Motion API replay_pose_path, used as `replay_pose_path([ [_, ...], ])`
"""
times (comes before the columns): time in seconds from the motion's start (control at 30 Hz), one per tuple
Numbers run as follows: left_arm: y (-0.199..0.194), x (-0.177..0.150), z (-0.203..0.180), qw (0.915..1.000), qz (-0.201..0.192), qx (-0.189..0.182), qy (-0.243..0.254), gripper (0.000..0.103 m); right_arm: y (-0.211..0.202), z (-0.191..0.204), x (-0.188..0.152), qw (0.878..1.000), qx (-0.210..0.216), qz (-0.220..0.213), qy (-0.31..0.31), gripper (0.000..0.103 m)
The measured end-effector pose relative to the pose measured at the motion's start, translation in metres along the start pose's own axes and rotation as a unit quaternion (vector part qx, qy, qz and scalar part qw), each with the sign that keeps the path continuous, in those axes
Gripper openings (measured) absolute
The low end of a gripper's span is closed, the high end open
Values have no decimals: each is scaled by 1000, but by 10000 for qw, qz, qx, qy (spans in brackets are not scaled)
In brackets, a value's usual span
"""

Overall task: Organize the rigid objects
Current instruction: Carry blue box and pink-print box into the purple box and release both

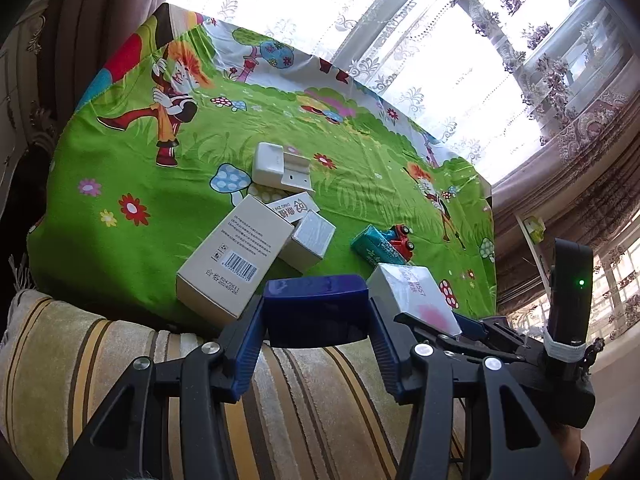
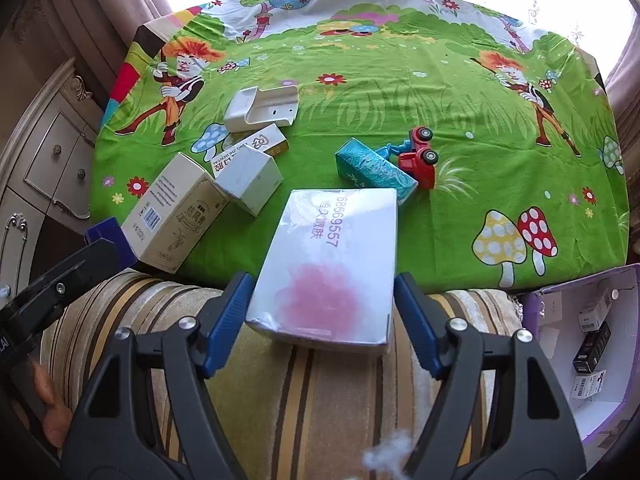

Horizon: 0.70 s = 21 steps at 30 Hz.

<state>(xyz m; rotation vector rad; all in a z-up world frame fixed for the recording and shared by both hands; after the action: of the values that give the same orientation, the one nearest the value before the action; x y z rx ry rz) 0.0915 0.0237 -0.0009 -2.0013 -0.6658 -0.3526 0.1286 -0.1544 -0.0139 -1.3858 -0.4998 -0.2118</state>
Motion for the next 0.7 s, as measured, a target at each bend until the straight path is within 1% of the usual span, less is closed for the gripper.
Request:
replay_pose_path([
  [0.17, 4, -5, -13, 9999, 83, -61, 109, 51, -15, -12, -7, 9999, -23, -167, 36, 74],
  [0.33, 8, -12, -27, 9995, 188, -116, 220, 51, -27, -28, -17, 9997, 28, -210, 147, 73],
  [0.47, 13, -18, -41, 9989, 280, -158, 344, 52, -39, -42, -26, 9995, -34, -277, 165, 73],
  [0.53, 16, -21, -49, 9984, 332, -188, 426, 51, -42, -47, -31, 9996, -139, -240, 53, 73],
  [0.63, 20, -27, -61, 9975, 406, -231, 537, 52, -47, -50, -39, 9997, -140, -187, -75, 73],
  [0.7, 22, -29, -67, 9970, 443, -238, 596, 51, -48, -51, -42, 9991, -302, -132, -257, 73],
])
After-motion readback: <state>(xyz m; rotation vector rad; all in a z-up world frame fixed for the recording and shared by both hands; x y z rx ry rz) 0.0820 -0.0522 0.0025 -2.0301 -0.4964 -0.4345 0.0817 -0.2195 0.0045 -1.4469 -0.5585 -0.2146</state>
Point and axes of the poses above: each gripper's, at about its wrist camera, not at the fingertips, and y roughly the way its jaws point, z to its left, x to its top, the point moved 4 cm from there along y, roughly the way its jaws point, and after that the axes turned 1 degree about -z, right-handed, at the moved point
